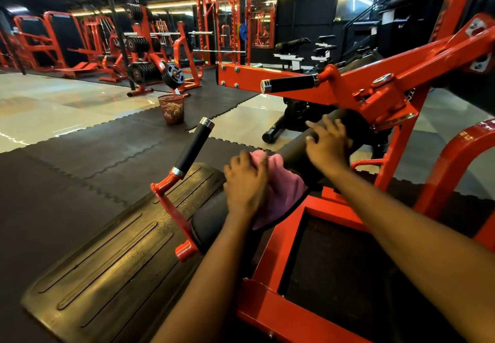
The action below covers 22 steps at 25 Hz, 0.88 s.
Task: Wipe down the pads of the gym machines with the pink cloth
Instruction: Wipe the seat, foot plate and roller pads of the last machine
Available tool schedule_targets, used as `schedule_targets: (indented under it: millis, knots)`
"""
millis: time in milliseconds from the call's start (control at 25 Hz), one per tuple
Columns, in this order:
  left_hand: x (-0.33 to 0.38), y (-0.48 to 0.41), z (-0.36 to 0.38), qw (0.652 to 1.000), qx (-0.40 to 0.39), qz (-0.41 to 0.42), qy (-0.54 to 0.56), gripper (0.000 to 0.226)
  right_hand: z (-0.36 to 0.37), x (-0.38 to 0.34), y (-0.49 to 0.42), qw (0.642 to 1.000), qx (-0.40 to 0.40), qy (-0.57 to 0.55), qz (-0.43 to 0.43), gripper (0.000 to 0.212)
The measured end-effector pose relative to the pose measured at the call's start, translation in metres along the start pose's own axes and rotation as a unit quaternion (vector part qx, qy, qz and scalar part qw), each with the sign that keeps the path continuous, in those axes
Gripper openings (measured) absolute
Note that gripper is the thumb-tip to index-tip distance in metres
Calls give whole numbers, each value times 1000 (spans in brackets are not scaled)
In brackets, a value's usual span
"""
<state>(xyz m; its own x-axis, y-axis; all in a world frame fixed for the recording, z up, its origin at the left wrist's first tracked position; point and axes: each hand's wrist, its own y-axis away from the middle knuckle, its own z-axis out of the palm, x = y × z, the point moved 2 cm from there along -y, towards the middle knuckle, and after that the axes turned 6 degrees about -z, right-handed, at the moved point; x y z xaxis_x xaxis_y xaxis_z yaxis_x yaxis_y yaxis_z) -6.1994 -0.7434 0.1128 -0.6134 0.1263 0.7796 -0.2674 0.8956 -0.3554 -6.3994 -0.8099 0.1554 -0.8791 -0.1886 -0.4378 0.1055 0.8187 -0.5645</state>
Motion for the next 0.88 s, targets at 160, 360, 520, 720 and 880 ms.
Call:
schedule_targets:
  millis: [160,360,520,720,880]
  knots:
    - [44,-17,37,971,-22,-69,-227,63,6,35,-5,994,-38,97,-30,41]
    - [-27,-3,1,977,43,-52,-202,35,11,37,-3,994,-6,98,-39,41]
    - [-102,21,-47,975,47,-79,-203,41,14,39,2,996,19,81,-43,42]
    - [-104,29,-49,972,69,-86,-207,37,15,55,16,994,60,26,-89,45]
    - [-102,6,-51,973,5,-121,-195,41,18,70,31,991,77,-47,-102,49]
